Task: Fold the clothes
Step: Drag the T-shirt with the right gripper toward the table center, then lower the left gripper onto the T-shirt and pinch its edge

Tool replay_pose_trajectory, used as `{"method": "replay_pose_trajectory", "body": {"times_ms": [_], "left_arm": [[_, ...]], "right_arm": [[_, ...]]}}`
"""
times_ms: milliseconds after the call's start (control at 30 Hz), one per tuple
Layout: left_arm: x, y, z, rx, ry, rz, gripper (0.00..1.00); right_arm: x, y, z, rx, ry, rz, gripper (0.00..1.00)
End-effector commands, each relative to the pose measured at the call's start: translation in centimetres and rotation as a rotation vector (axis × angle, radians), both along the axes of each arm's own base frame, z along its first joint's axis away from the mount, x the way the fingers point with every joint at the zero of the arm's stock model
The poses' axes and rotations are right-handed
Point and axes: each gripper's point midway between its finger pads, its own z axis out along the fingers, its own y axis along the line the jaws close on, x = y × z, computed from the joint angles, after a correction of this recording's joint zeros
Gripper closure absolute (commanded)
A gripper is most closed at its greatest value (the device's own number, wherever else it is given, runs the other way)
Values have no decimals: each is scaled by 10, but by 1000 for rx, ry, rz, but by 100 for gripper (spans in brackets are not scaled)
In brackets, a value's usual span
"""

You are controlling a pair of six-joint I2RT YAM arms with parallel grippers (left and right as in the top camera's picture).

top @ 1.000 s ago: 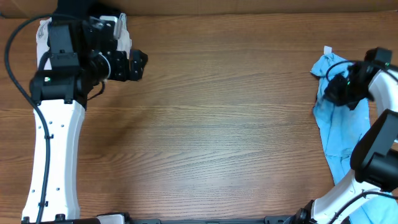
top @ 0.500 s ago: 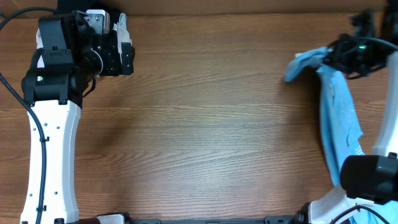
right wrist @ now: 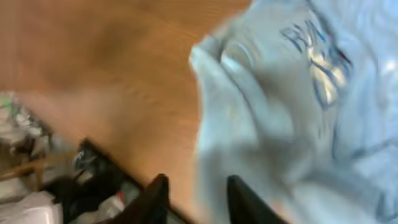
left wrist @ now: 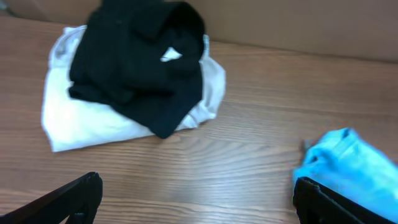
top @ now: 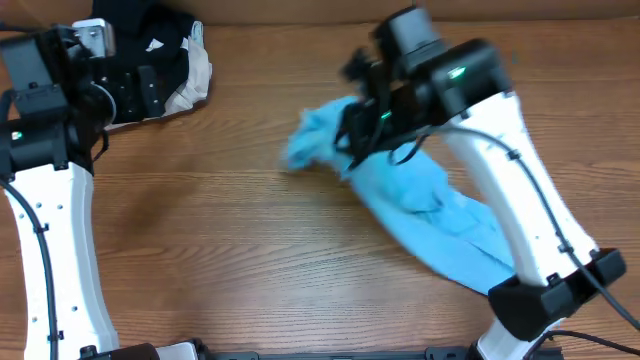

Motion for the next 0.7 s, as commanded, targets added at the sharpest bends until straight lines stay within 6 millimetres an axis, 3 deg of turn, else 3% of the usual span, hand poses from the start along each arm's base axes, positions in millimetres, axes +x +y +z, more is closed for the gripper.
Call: {"method": "replay_pose_trajectory", "body": {"times_ms": [0, 133, 300, 467, 667], "left_arm": [[1, 4, 17, 20, -43, 6, 0], [3, -6, 18, 16, -56, -63, 0], [6, -46, 23, -22, -90, -247, 0], [12, -119, 8, 5, -66, -471, 0], [14, -231, -38, 35, 3, -770, 0]], "right_arm": [[-6, 2, 5, -27, -6, -29, 61], [8, -27, 0, -73, 10, -122, 55], [40, -92, -5, -140, 12, -305, 48], [61, -158, -7, -173, 24, -482, 43], [72, -230, -7, -177, 36, -651, 42]]}}
